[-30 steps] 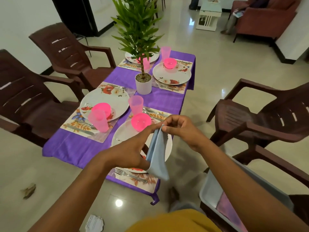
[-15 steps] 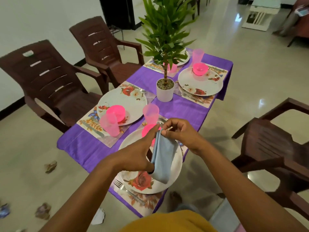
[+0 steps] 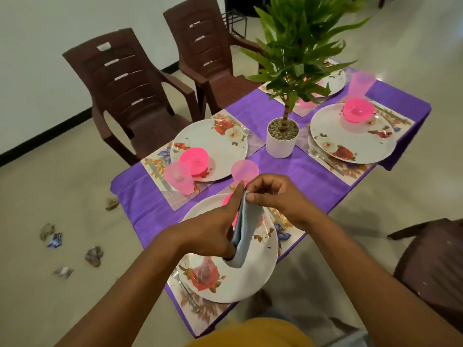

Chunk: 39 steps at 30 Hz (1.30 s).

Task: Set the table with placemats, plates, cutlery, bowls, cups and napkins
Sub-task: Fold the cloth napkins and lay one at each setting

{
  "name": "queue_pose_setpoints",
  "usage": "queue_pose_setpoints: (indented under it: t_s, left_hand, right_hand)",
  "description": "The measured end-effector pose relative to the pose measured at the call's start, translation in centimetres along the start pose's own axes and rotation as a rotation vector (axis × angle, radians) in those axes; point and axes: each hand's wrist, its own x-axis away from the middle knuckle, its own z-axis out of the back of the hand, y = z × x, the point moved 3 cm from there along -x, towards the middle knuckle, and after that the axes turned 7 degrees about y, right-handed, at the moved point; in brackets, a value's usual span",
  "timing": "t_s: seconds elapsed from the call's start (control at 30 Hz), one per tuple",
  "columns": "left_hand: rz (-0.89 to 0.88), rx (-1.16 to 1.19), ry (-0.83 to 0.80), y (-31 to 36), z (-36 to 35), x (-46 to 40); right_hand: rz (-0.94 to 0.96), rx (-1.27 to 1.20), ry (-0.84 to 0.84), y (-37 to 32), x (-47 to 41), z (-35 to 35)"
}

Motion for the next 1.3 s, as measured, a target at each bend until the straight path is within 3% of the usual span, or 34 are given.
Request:
queue_pose_setpoints:
  t_s: [0.2, 0.47, 0.6, 0.97, 1.1, 1.3]
  left_hand:
    - [0.019, -0.027, 0.073, 1.0, -0.5, -0.3]
    - [-0.012, -0.032, 0.107, 1.5, -0.8, 1.2]
    - [-0.061, 0.160, 0.172, 0.5, -0.8, 2.4]
    - [0.043, 0.494, 0.630, -4.7, -5.0, 4.9]
    - [0.010, 0.478, 0.720, -4.1, -6.2, 4.3]
    - [-0.030, 0.736, 0.959, -1.9, -4.8, 2.6]
  right_hand:
    - [-0.019, -0.020, -0.039, -0.1, -0.7, 0.7]
    - [0.039, 0.127, -0.024, -2.0, 1.0, 0.7]
    - [0.059, 0.126, 0.040, -3.1, 2.4, 0.4]
    - [0.104, 0.121, 0.353, -2.5, 6.5, -0.8]
    - [0.098, 0.131, 0.401, -2.9, 7.0, 0.0]
    - [0.023, -0.075, 0.434, -1.7, 6.7, 3.8]
